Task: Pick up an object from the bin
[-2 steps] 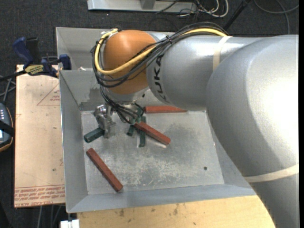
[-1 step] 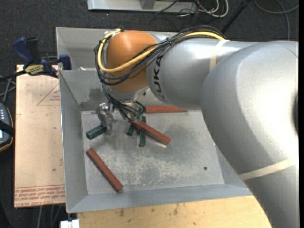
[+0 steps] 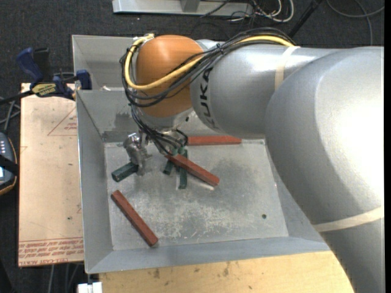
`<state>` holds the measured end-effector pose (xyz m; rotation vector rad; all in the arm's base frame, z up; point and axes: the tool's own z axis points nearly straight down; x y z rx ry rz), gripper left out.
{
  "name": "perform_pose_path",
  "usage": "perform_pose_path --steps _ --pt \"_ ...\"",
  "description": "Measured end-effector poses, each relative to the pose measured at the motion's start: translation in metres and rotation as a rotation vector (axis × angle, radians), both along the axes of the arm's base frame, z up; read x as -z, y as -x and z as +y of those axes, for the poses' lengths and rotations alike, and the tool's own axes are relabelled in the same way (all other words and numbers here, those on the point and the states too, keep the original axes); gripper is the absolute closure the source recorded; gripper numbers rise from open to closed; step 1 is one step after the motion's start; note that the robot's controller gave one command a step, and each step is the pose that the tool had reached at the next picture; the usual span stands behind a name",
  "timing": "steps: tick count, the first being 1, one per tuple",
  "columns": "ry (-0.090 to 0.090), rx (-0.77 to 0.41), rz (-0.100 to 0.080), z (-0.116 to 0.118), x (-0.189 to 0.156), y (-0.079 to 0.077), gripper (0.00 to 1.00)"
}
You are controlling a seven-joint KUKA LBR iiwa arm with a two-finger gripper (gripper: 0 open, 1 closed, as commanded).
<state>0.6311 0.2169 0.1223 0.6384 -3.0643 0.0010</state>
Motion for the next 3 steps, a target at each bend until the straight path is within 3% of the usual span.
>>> perform_pose_path --steps 1,3 --pt "-0.005 0.041 -0.014 -0.0118 -0.1209 0.0173 1.0" --pt "-0.006 0.041 -0.015 -0.012 -0.1203 0.0178 1.0"
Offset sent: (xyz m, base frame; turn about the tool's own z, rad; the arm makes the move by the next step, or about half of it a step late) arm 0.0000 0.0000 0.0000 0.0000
